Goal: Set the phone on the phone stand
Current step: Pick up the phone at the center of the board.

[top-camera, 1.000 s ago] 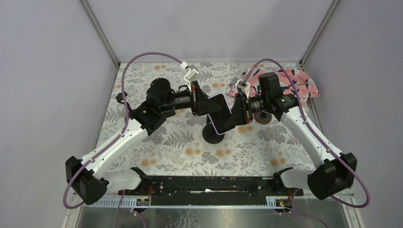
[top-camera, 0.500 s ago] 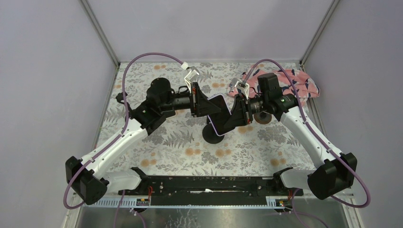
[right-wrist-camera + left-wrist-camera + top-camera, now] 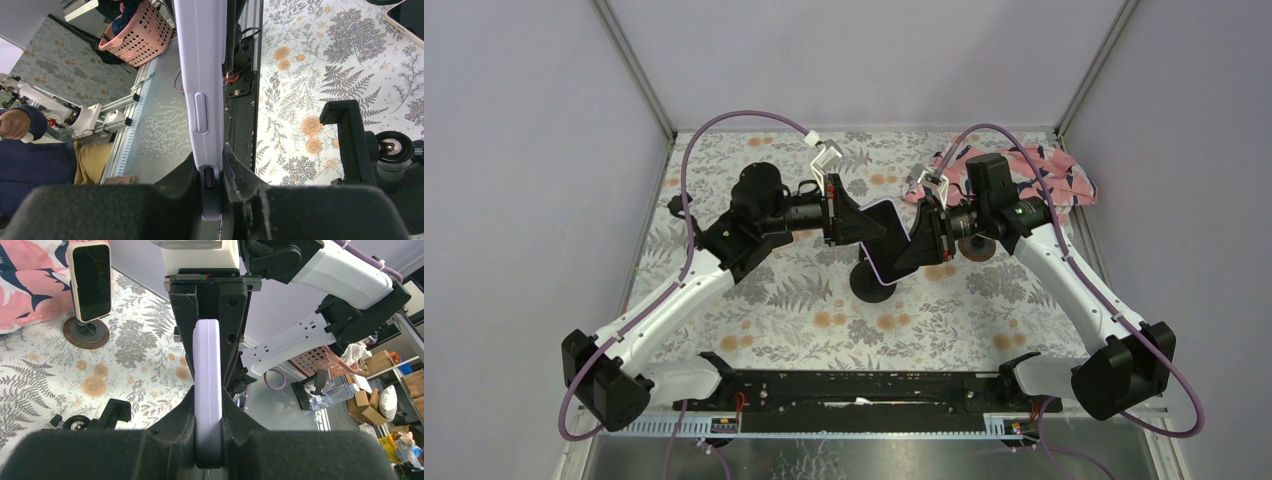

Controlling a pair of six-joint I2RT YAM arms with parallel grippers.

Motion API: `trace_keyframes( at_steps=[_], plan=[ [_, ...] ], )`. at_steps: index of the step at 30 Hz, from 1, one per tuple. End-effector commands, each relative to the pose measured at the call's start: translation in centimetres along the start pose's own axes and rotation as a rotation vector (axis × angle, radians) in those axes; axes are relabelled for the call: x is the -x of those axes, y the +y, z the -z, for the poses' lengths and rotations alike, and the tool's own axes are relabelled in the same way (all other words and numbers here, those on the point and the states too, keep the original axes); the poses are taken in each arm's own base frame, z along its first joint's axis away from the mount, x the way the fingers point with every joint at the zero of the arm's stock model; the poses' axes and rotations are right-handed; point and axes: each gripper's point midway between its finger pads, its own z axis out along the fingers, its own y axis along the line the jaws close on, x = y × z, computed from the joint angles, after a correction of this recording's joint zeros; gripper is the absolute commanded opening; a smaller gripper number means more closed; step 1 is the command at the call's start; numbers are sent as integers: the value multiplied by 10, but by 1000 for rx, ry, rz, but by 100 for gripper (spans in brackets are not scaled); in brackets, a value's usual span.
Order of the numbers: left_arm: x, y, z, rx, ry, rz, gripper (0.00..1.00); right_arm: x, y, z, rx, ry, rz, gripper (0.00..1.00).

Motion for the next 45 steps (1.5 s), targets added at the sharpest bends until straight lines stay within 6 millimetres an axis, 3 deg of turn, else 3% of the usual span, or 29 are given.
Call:
trace_keyframes(
  at_steps=[1,8,16,19,34,39,43,45],
  plan=[
    [-2,-23,5,-93,29,-24,5,16,7,2,1,-15,70,5],
    [0,-22,2,-103,24,-5,16,14,6,1,-1,-11,69,6],
    [-2,-22,1,-114,20,7,18,12,4,0,-9,-5,71,6],
    [-1,-23,1,-119,14,15,26,12,3,0,-12,-4,68,6],
    [-2,-25,-2,-135,9,29,27,10,2,-2,-8,1,67,7],
    [-7,-25,-5,-149,17,39,22,9,2,-2,-7,4,63,7],
    [-8,-25,-6,-157,18,40,2,9,2,-2,-10,4,65,7],
    [-9,-25,-6,-159,19,34,0,9,1,-2,-13,5,66,9]
  ],
)
